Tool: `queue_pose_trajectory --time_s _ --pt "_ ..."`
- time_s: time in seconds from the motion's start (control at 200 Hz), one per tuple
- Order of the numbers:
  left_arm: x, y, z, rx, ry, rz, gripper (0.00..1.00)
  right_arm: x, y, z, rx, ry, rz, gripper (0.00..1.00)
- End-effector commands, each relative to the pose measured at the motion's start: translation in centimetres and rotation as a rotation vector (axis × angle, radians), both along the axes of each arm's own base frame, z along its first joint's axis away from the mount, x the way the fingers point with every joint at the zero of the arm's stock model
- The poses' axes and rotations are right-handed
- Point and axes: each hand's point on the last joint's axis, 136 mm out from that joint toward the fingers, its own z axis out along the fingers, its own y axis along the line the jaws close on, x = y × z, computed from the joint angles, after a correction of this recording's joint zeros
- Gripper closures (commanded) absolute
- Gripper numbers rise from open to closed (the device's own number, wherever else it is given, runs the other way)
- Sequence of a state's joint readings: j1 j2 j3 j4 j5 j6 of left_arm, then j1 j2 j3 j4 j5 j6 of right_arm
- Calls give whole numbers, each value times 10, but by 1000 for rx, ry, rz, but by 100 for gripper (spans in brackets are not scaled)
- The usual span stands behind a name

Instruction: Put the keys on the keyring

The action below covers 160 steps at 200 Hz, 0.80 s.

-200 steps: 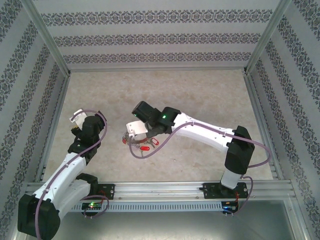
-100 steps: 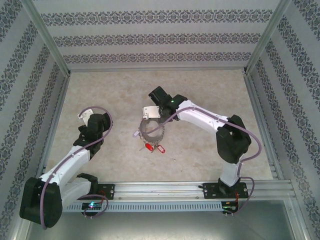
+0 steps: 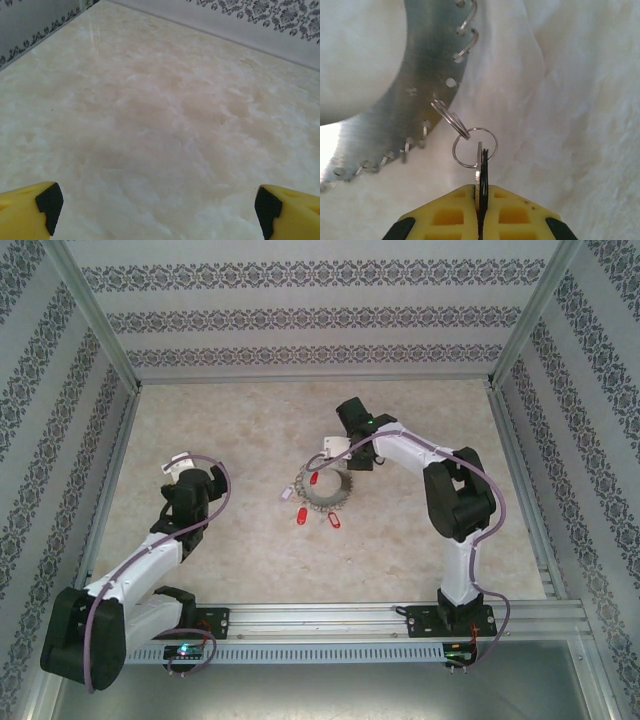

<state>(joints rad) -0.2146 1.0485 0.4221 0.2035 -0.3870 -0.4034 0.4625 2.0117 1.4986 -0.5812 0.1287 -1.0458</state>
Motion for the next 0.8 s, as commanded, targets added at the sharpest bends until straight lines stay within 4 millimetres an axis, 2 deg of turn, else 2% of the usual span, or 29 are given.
queue_pose_trajectory --time_s 0.0,0.065,0.145,0.185,0.205,0.21,0.22,0.225,0.23,0.245,0.37,0.48,0.535,0.634,0.694,0.764,0.769,0.774,0.794 --pt "16 -9 21 148 -15 -122 1 10 -3 -15 18 6 -41 91" --pt "15 -6 23 190 -9 -125 1 17 -10 -18 25 -12 -74 86" --pt "11 -3 26 238 -11 -131 1 23 -19 -17 15 -38 -128 84" --pt "10 -3 28 263 -9 -142 1 26 -24 -14 15 -60 -158 78" --pt "9 -2 29 272 -10 -142 1 26 -27 -12 18 -63 -171 65" --pt "8 -2 29 275 -9 -141 1 26 -27 -12 20 -64 -173 58" --pt "8 -1 29 279 -9 -140 1 27 -28 -11 24 -66 -181 26" --pt "7 -1 29 281 -8 -140 1 27 -29 -10 26 -65 -184 15" --pt "7 -1 29 282 -8 -141 1 27 -29 -10 26 -66 -188 8" --pt "6 0 30 288 -9 -141 1 27 -31 -9 30 -68 -199 3" --pt "2 2 33 320 -21 -147 1 26 -46 13 6 -138 -254 2" --pt "1 -2 27 362 -1 -189 1 18 -51 50 89 -240 -333 2" --pt "2 -8 21 396 14 -247 1 11 -48 77 203 -305 -388 2" --pt "2 -9 15 404 -2 -255 1 -9 -42 137 535 -440 -490 2" --pt "3 -9 17 408 -35 -249 1 -28 -45 150 709 -486 -528 2" --pt "4 -8 18 429 -54 -245 1 -47 -60 163 890 -551 -608 2" --pt "5 -8 18 431 -53 -247 1 -47 -60 169 915 -561 -614 2" --pt "5 -8 19 433 -55 -247 1 -50 -62 163 912 -557 -617 2" --pt "6 -8 18 438 -56 -250 1 -54 -68 163 952 -567 -643 2"
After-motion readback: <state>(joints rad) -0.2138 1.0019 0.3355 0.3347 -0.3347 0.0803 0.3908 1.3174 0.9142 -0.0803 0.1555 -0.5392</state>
